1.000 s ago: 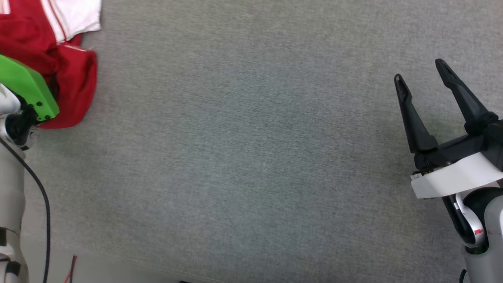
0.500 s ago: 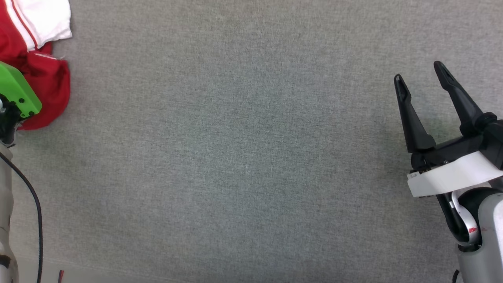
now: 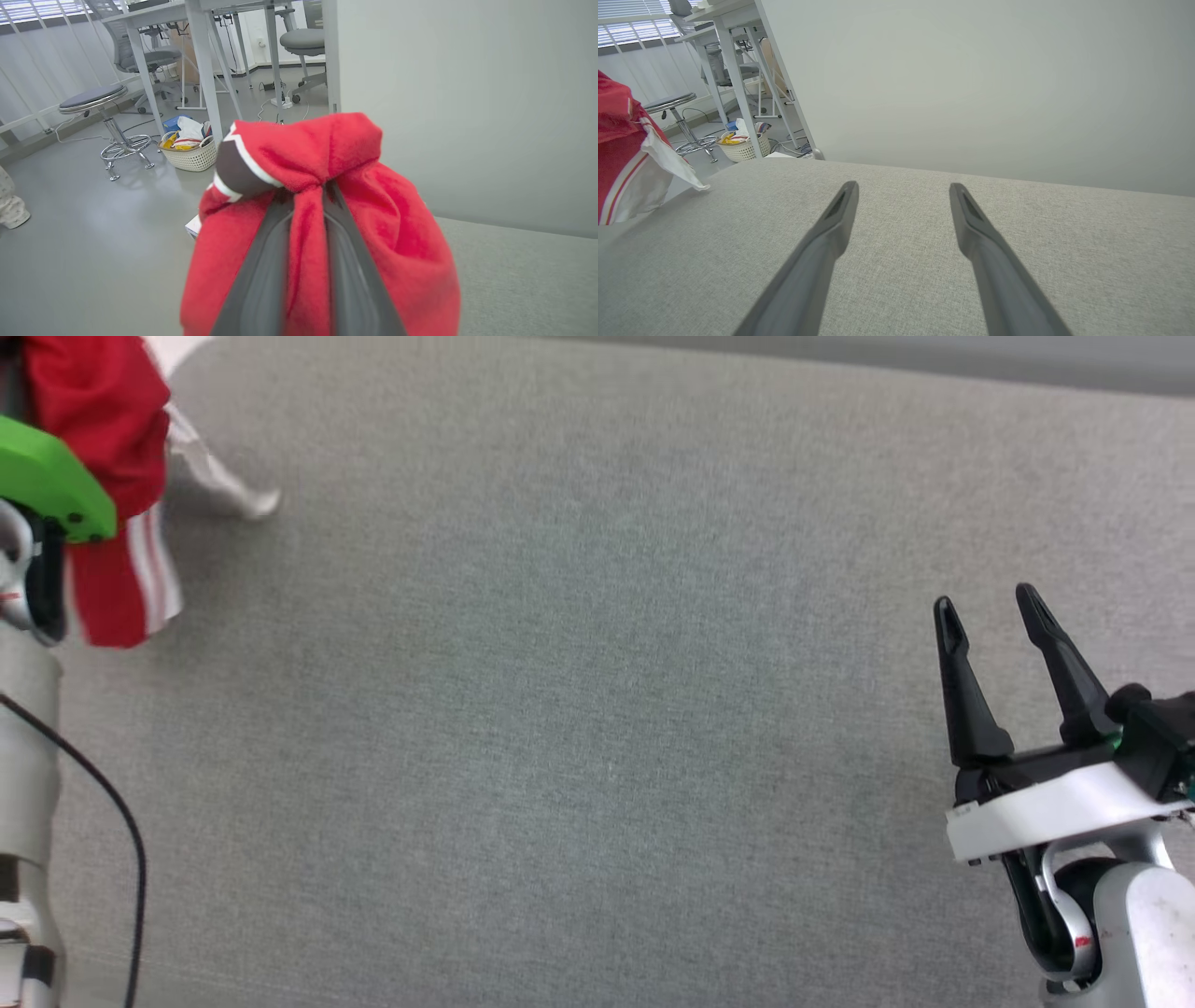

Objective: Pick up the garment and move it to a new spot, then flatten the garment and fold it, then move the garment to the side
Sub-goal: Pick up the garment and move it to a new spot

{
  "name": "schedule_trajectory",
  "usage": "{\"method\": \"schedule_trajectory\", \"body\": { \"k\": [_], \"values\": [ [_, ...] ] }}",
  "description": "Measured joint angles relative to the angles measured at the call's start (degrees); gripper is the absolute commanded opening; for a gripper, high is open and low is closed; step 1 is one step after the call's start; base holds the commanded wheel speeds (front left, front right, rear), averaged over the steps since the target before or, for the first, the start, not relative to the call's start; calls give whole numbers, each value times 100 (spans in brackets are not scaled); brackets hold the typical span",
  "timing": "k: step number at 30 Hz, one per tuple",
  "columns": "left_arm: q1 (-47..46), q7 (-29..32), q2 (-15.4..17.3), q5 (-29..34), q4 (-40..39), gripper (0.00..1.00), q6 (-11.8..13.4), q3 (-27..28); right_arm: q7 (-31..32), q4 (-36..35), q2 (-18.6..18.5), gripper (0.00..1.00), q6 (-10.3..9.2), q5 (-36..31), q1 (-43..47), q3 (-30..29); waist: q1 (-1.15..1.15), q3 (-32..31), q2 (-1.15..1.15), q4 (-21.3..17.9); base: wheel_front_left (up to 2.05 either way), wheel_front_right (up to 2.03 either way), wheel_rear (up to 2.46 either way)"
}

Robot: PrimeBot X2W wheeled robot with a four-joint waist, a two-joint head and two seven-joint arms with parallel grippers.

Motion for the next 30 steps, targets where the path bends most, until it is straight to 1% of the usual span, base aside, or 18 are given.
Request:
{"method": "schedule_trajectory", "body": {
  "k": [4,8,11,14,17,21,24,28,30],
  "values": [
    [123,-204,-299,11,-448,0,44,-80,-26,19,94,100,0,8,205,-146,0,-362,0,-15,0,0,0],
    [491,-274,-636,11,-1037,0,94,-220,-26,-3,175,100,0,-4,390,-269,0,-663,0,-91,0,0,0],
    [865,-256,-888,11,-1490,0,100,-398,-18,-20,201,100,0,-35,503,-321,0,-799,0,-230,0,0,0],
    [1284,-105,-1177,19,-1941,0,102,-659,12,-22,214,100,0,-47,577,-356,0,-883,0,-422,0,0,0],
    [1741,130,-1486,38,-2395,0,98,-1024,45,-59,230,100,-1,-89,744,-471,0,-953,0,-650,0,0,0],
    [2229,391,-1734,62,-2843,0,80,-1451,119,-130,246,100,-1,-142,949,-567,0,-1015,0,-946,0,0,0],
    [2535,591,-1933,62,-3167,0,19,-1835,162,-231,248,100,-1,-152,983,-615,0,-1036,0,-1198,0,0,0],
    [2822,882,-2192,74,-3543,0,-79,-2510,177,-372,256,100,-1,-151,983,-644,0,-995,0,-1533,0,0,0],
    [2913,1078,-2294,69,-3693,0,-123,-2951,187,-416,264,100,-1,-138,983,-677,0,-925,0,-1678,0,0,0]
  ]
}}
